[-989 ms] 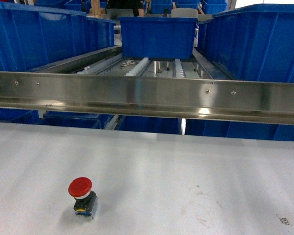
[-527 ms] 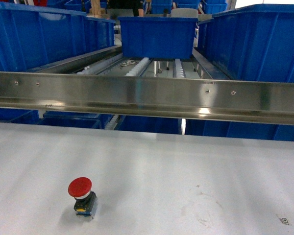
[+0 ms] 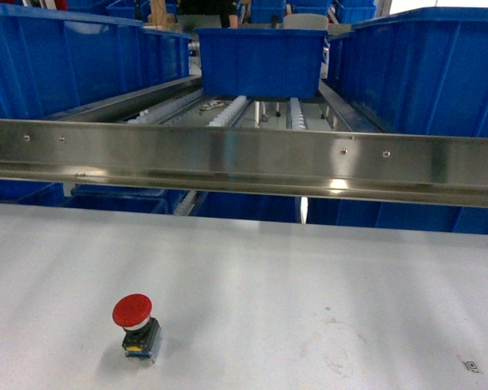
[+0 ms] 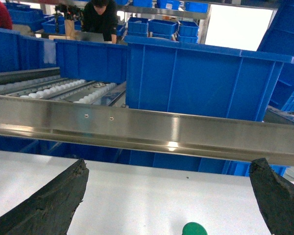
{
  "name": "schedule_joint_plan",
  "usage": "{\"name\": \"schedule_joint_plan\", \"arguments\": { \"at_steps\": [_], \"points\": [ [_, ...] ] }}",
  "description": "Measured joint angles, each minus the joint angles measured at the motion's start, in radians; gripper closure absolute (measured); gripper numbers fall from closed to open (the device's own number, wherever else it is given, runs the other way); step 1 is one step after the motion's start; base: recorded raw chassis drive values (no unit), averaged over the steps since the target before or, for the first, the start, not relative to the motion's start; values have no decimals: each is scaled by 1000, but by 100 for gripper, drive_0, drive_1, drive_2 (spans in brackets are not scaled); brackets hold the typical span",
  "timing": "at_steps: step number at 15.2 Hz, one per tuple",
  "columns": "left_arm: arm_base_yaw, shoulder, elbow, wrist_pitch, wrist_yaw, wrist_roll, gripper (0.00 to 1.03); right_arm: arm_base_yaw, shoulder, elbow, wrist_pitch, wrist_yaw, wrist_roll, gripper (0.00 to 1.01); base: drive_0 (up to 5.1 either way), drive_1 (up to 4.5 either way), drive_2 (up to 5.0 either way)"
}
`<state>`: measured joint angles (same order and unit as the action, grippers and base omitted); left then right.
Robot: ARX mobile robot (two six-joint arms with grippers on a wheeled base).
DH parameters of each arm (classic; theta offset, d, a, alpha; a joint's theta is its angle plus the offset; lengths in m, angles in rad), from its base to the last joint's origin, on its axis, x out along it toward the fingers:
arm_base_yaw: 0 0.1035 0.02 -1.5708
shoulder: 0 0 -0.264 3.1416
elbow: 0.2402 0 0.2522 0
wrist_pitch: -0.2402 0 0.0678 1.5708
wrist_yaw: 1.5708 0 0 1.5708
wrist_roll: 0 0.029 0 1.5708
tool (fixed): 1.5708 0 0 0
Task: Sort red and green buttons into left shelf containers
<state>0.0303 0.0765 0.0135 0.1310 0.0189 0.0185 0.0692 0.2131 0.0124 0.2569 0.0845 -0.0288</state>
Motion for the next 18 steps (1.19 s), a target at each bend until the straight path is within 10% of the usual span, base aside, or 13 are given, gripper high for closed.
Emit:
{"name": "schedule_joint_plan", "arguments": {
  "at_steps": [2, 4, 10, 18],
  "points": [
    [13, 328, 1, 338, 11, 68, 5, -13, 370, 10, 312, 13, -53, 3, 0, 0, 0],
    [-108, 726, 79, 468, 6, 102, 5, -66, 694, 114, 416, -54, -70, 3, 0, 0, 0],
    [-311, 1330, 408, 418, -70, 48, 5, -212, 1270, 390, 335, -186, -78, 3, 0, 0, 0],
    [-323, 1414, 459, 439, -113, 14, 5, -261, 1455, 510, 323, -182, -95, 3, 0, 0, 0]
  ]
}}
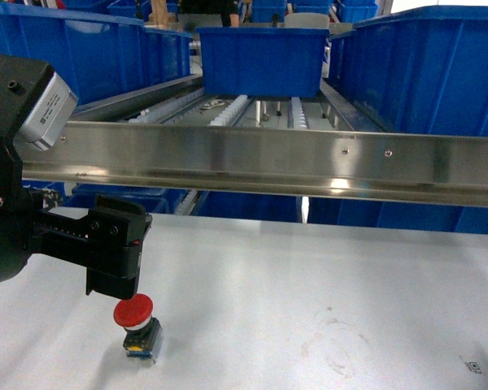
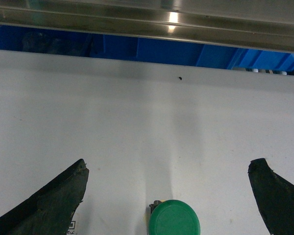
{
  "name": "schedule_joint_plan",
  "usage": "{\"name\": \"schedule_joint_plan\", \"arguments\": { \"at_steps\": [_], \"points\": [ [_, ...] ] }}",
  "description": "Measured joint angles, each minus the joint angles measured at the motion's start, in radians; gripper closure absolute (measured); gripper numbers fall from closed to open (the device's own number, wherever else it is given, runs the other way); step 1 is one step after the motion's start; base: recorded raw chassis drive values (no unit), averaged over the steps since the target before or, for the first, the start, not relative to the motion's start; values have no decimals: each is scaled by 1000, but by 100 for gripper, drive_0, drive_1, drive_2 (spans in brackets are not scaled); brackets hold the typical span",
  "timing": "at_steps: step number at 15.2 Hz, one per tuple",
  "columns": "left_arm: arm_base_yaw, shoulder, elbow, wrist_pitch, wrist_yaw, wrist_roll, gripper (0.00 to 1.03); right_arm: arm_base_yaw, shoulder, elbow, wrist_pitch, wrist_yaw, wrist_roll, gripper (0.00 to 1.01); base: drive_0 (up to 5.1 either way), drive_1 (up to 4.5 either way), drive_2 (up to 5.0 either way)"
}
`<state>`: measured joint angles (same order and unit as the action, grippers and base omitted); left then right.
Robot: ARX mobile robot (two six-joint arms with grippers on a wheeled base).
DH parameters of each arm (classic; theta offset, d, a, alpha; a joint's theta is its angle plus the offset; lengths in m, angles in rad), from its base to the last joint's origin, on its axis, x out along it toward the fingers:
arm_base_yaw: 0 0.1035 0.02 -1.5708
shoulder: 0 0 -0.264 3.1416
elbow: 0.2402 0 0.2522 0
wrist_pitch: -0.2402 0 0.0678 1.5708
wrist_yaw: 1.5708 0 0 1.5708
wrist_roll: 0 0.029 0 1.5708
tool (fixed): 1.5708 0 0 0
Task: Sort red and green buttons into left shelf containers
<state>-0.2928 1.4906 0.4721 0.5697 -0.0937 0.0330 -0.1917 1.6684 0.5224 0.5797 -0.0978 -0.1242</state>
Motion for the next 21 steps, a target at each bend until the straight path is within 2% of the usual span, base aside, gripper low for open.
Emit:
{"name": "schedule_joint_plan", "arguments": {
  "at_steps": [5, 11, 13, 19, 21],
  "points": [
    [0, 0, 0, 0, 0, 0, 5, -2, 16, 9, -8, -6, 0, 3, 0, 0, 0],
    [0, 0, 0, 0, 0, 0, 5, -24, 221, 196, -157, -19, -26, 3, 0, 0, 0],
    [0, 0, 0, 0, 0, 0, 5, -26, 283, 202, -168, -6, -37, 3, 0, 0, 0],
    [0, 0, 0, 0, 0, 0, 5, -22, 393, 179, -54, 28, -132, 3, 0, 0, 0],
    [0, 0, 0, 0, 0, 0, 5, -17, 394, 164, -20, 42, -136, 3, 0, 0, 0]
  ]
}}
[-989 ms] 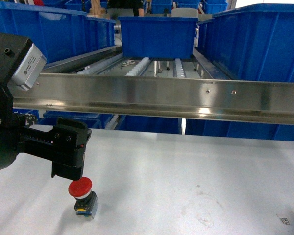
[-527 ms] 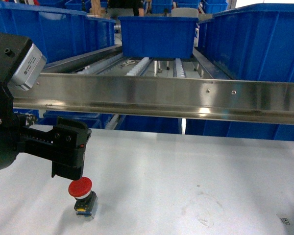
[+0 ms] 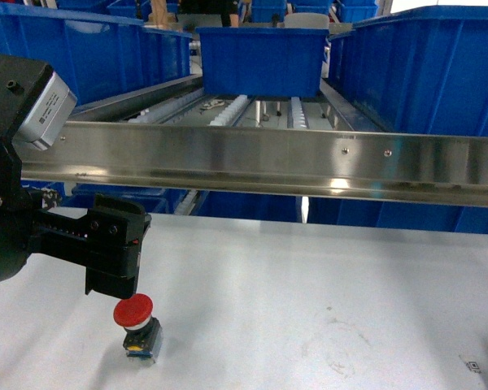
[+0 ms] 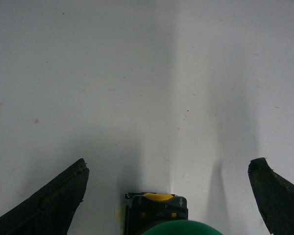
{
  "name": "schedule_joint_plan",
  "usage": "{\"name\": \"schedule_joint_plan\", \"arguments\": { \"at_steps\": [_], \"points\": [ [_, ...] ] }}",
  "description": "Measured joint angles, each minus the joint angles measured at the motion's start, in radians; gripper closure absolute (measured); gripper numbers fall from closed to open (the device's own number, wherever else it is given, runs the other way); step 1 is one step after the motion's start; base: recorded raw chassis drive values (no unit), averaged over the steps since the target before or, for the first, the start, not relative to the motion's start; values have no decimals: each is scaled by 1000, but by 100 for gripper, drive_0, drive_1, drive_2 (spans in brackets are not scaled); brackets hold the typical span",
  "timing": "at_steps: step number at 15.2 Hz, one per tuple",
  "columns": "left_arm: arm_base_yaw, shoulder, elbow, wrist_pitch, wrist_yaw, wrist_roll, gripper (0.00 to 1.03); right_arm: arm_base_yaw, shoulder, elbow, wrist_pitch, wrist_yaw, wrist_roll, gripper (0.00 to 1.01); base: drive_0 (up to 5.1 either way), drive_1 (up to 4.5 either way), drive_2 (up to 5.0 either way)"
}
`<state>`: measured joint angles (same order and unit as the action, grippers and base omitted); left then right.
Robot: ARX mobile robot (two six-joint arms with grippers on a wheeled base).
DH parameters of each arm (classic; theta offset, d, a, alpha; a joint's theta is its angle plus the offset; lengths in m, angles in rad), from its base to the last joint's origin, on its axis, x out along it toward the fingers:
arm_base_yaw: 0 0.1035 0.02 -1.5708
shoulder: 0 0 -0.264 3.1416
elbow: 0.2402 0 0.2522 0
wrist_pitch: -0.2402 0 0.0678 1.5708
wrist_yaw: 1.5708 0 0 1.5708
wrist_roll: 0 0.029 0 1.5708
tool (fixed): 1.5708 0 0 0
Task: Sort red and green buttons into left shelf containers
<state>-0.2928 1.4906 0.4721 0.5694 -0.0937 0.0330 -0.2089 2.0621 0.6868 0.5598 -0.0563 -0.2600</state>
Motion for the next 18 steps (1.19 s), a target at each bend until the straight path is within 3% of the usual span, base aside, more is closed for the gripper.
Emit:
{"name": "schedule_joint_plan", "arguments": {
  "at_steps": [3, 5, 6, 9, 10, 12, 13, 14, 15, 18],
  "points": [
    [0, 0, 0, 0, 0, 0, 5, 7, 0, -25, 19, 16, 0, 31, 0, 0, 0],
    [0, 0, 0, 0, 0, 0, 5, 13, 0, -44, 21, 14, 6, 64, 0, 0, 0],
    [0, 0, 0, 0, 0, 0, 5, 13, -1, -48, 29, 13, 7, 71, 0, 0, 0],
    [0, 0, 0, 0, 0, 0, 5, 11, -5, -79, 75, 12, 9, 72, 0, 0, 0],
    [0, 0, 0, 0, 0, 0, 5, 10, -26, -114, 108, -4, 29, 72, 0, 0, 0],
    [0, 0, 0, 0, 0, 0, 5, 13, -163, -214, 225, -66, 98, 72, 0, 0, 0],
    [0, 0, 0, 0, 0, 0, 5, 26, -332, -302, 336, -79, 161, 72, 0, 0, 0],
    [0, 0, 0, 0, 0, 0, 5, 40, -528, -388, 337, -86, 225, 72, 0, 0, 0],
    [0, 0, 0, 0, 0, 0, 5, 53, -655, -454, 323, -68, 260, 72, 0, 0, 0],
    [0, 0, 0, 0, 0, 0, 5, 59, -1057, -558, 147, -38, 315, 72, 0, 0, 0]
  ]
}}
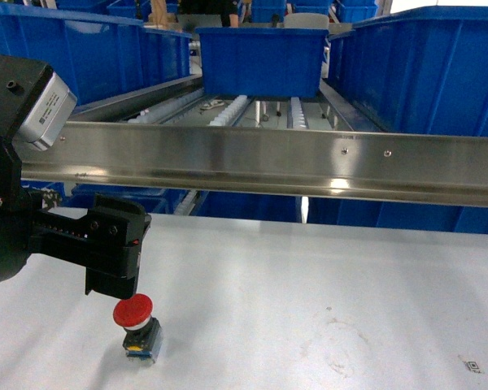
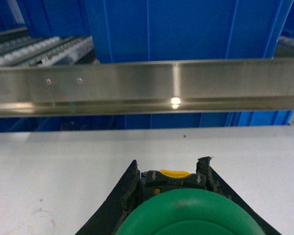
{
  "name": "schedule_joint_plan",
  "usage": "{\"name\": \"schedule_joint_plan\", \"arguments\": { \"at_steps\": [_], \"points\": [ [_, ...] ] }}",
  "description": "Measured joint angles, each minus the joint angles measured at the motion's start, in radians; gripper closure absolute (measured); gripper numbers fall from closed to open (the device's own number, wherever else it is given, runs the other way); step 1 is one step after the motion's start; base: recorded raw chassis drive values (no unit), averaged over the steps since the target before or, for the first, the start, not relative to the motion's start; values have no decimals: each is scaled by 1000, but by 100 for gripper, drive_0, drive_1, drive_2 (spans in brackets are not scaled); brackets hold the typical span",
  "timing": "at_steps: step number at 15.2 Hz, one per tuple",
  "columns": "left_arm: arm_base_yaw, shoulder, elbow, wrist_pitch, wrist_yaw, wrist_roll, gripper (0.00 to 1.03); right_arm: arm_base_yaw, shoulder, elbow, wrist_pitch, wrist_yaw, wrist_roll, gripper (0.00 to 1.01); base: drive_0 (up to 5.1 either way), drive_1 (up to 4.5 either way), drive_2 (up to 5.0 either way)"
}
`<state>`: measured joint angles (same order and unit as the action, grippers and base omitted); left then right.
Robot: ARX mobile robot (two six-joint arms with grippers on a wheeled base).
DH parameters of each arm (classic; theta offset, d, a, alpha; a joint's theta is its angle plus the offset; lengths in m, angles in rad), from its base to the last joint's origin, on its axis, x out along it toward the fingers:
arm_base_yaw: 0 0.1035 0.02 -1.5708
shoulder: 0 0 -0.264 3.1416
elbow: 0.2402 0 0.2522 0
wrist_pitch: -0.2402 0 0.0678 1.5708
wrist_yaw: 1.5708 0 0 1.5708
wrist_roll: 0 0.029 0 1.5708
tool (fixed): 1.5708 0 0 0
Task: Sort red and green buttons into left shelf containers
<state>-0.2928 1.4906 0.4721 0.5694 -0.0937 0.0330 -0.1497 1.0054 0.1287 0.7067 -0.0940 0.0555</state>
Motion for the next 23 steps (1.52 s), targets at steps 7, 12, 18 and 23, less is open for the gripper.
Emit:
{"name": "schedule_joint_plan", "arguments": {
  "at_steps": [7, 12, 18, 23],
  "points": [
    [0, 0, 0, -1, -1, -2, 5, 32, -366, -95, -197, 0, -31, 72, 0, 0, 0],
    [11, 105, 22, -99, -75, -108, 5, 32, -366, -95, -197, 0, -31, 72, 0, 0, 0],
    [-58, 286, 135, -120, -51, -158, 5, 32, -366, -95, -197, 0, -31, 72, 0, 0, 0],
    [-100, 397, 211, -141, -89, -175, 5, 32, -366, -95, -197, 0, -31, 72, 0, 0, 0]
  ]
}}
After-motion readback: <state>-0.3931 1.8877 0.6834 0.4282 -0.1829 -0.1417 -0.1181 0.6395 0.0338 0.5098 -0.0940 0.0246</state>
